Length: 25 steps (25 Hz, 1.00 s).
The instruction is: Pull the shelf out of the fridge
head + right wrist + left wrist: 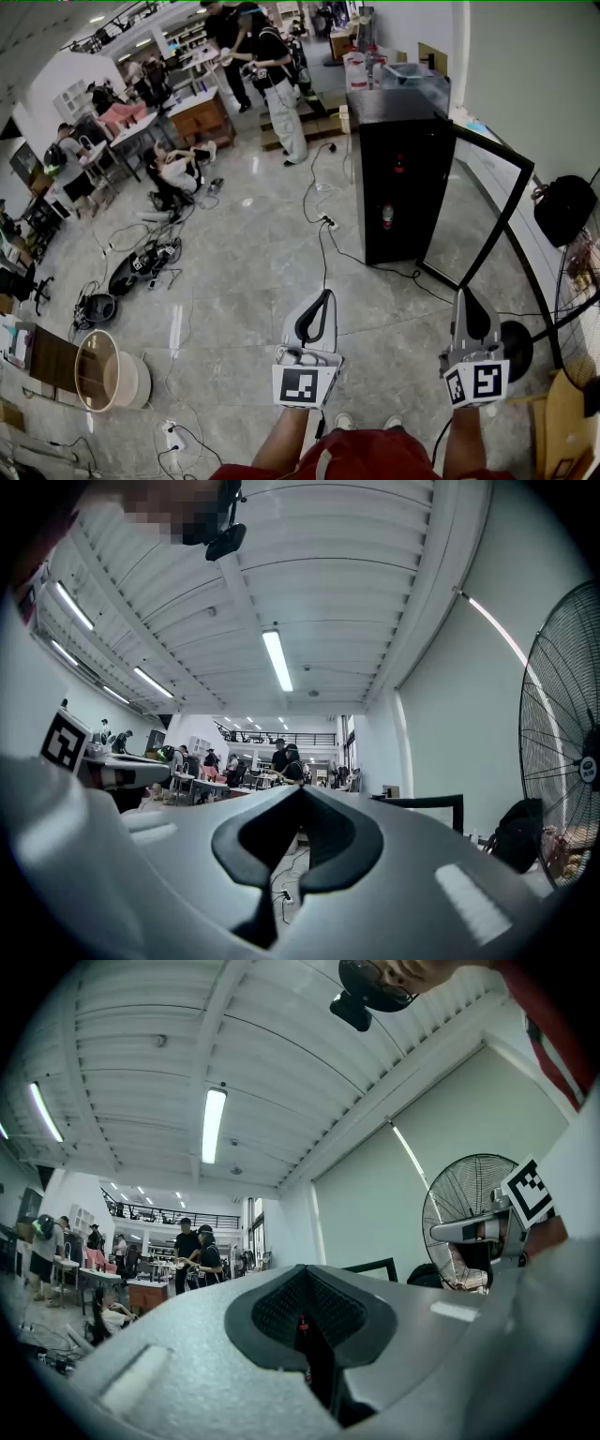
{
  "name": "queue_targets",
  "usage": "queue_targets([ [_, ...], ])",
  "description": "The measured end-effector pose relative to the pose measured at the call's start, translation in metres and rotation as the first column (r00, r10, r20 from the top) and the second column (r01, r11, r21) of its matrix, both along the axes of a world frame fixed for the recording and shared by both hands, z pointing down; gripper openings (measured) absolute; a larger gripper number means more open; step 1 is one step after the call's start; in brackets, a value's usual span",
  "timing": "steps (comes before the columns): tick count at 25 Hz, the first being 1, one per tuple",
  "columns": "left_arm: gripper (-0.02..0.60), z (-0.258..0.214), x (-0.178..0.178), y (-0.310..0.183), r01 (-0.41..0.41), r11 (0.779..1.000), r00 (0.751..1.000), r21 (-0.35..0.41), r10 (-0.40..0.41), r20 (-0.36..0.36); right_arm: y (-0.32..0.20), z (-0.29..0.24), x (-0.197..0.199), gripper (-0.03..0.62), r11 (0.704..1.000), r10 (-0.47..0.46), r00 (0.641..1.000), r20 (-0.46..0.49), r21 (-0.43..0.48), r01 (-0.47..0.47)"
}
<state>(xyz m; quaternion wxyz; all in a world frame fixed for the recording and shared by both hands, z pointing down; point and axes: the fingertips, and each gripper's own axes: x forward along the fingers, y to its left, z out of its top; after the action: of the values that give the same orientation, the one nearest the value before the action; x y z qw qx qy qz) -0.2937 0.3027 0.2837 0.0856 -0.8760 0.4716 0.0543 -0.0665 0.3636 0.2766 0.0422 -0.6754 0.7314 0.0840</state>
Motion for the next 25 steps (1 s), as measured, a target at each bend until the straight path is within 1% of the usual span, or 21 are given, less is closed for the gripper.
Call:
queue_targets([
  [5,0.003,0.006,-0.009,-0.007,0.009,1.0,1.0,-0.006,-0.008,0.007,-0.008,0.006,-0.015,-0.002,1.0,-0.009,1.0,0.002,-0.003,0.009],
  [11,0.002,0.02,-0.023,-0.015,0.002,0.999,1.0,-0.04,-0.002,0.003,-0.016,0.014,-0.032,-0.002,1.0,-0.012,1.0,0.022,-0.02,0.012],
  [14,0.003,0.025,-0.03,-0.017,-0.014,0.999,1.0,-0.04,0.014,0.007,-0.019,0.019,-0.048,-0.002,0.999,-0.045,0.999,0.009,-0.027,0.045],
  [16,0.002,0.027,-0.039,-0.018,-0.019,0.999,1.0,-0.043,0.019,0.008,-0.021,0.021,-0.058,-0.002,0.999,-0.036,0.999,0.013,-0.032,0.037],
  [20,0.003,0.032,-0.054,-0.018,-0.032,0.998,0.999,-0.05,0.032,0.009,-0.024,0.024,-0.07,-0.002,0.999,0.0,0.998,0.064,-0.034,0.003],
  [25,0.002,0.04,-0.064,-0.022,-0.047,0.997,0.999,-0.061,0.046,-0.006,-0.031,0.026,-0.089,-0.002,0.999,-0.011,0.999,0.047,-0.035,0.012],
])
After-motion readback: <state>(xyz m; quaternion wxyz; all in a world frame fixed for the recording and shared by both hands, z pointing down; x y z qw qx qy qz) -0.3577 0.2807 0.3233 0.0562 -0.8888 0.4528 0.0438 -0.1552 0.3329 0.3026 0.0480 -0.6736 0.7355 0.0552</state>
